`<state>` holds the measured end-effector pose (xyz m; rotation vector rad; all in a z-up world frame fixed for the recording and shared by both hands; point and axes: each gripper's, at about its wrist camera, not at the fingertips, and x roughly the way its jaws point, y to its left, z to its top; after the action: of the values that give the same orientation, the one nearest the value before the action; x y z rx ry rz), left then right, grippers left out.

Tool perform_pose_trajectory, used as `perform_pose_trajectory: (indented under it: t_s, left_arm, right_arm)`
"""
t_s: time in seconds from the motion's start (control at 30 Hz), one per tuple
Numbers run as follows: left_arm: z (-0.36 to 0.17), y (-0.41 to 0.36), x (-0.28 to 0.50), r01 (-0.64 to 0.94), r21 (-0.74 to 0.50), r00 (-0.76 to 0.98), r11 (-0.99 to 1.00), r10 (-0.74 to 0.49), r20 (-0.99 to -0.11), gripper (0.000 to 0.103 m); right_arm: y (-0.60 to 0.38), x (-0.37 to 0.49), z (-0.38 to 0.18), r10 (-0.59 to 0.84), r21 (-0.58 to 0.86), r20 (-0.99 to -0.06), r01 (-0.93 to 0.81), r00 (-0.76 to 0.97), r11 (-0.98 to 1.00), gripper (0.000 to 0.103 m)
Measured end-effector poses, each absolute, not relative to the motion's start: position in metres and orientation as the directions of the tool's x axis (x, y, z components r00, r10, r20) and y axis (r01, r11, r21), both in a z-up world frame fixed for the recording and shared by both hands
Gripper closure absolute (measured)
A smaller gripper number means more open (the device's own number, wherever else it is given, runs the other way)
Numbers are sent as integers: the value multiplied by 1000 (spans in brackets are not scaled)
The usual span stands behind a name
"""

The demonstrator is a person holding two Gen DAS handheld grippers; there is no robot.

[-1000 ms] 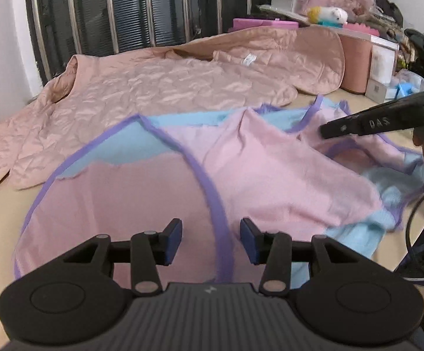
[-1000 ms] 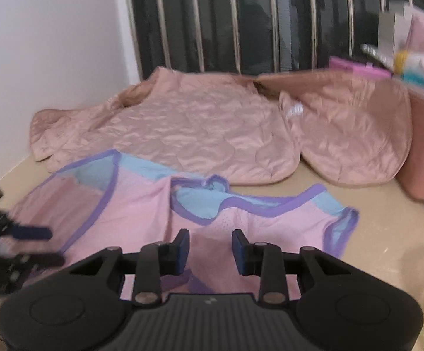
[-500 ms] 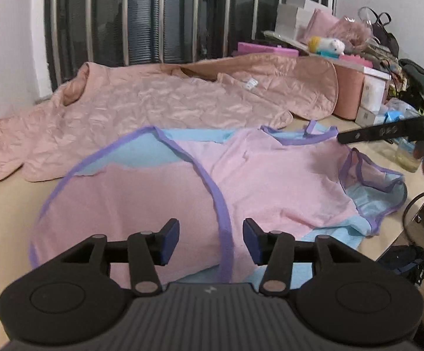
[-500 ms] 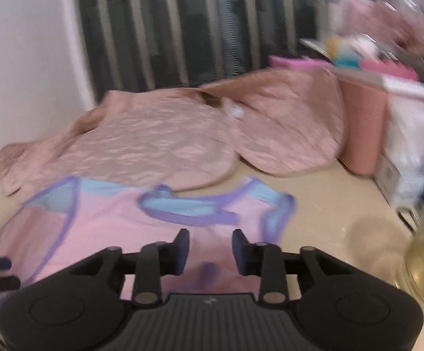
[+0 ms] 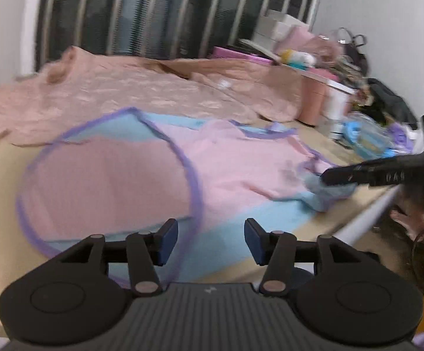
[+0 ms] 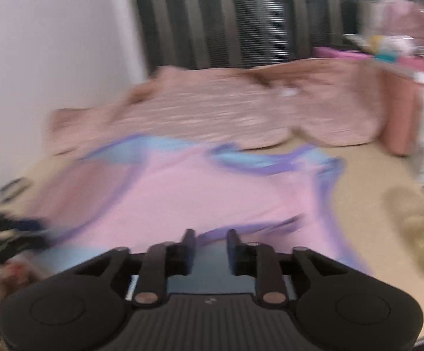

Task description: Fold clothes

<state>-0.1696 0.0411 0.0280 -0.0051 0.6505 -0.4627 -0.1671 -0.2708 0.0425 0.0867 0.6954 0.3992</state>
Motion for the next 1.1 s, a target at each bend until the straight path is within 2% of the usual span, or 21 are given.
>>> perform_pose_trajectory:
  t_s: [0.03,0.07,0.13,0.17,0.27,0.33,0.37,0.4,0.43,0.47,0.5,0.53,0.57,0.67,0.73,0.77,0.8,0.83,0.97,1.1]
  left_arm:
    - [25,40,-169,413,-142,697,900,-413,-587,58]
    - [23,40,-167,413,-136,696,900,-408,-591,81]
    - [18,39,-165,413,-124,694,902,-400,-599,101]
    - [15,38,-164,413,-119,692,903,-396,-603,101]
    - [13,58,-163,378,-124,705,918,-372,-604,102]
    - [14,68,-165,357,-131,715,925,-361,-598,99]
    - [16,72,-167,360,-145,714,921,-373,-593,90]
    - [19,76,-171,381,-150,706,912,-392,-589,70]
    - [22,77,-175,395,-148,707,907,-403,-581,61]
    - [24,76,-179,406,-145,707,902,-410,-576,56]
    - [26,75,-182,417,-141,707,898,-418,-571,56]
    - [26,70,-183,419,-129,705,899,-412,-578,56]
    - [25,66,-183,421,-117,702,899,-405,-585,56]
    - [18,52,-184,424,-40,710,905,-359,-606,61]
    - [14,46,-185,426,-2,719,905,-340,-607,64]
    - [13,45,-186,429,2,723,903,-342,-601,77]
    - [14,46,-186,430,-10,716,903,-347,-606,98]
    - [14,47,-186,431,-21,709,902,-353,-611,101]
    - [25,52,-184,437,-43,691,898,-366,-623,101]
    - [54,61,-158,449,-77,701,890,-405,-587,101]
  right_arm:
    - [-267,-173,40,416,228,-603,-353,681,907,75]
    - [-264,-178,38,446,246,-599,-377,665,893,75]
    - [-255,-181,29,481,251,-594,-419,645,873,82]
    - [-252,-181,24,460,230,-608,-411,647,882,102]
    - [-252,-185,17,417,210,-624,-372,661,904,102]
    - [-260,-190,20,397,211,-623,-344,674,915,101]
    - [-262,-194,22,381,196,-619,-335,687,922,96]
    - [-263,-198,24,372,178,-607,-336,702,925,90]
    - [-262,-203,26,389,163,-585,-366,712,916,86]
    - [-260,-208,27,422,154,-564,-412,710,898,70]
    - [-258,-207,27,441,147,-556,-439,704,886,59]
    - [-254,-206,25,447,133,-556,-456,700,880,59]
    - [-250,-203,23,447,122,-562,-465,696,877,61]
    - [-245,-193,14,460,136,-584,-478,669,868,84]
    - [-246,-197,8,464,132,-561,-479,685,868,86]
    - [-248,-202,5,459,128,-548,-471,700,873,90]
    - [-249,-206,4,453,131,-539,-460,710,878,96]
    - [-252,-210,3,452,145,-533,-449,715,882,97]
    - [-257,-215,7,460,205,-545,-420,701,884,100]
    - [-265,-195,35,481,231,-531,-428,697,874,100]
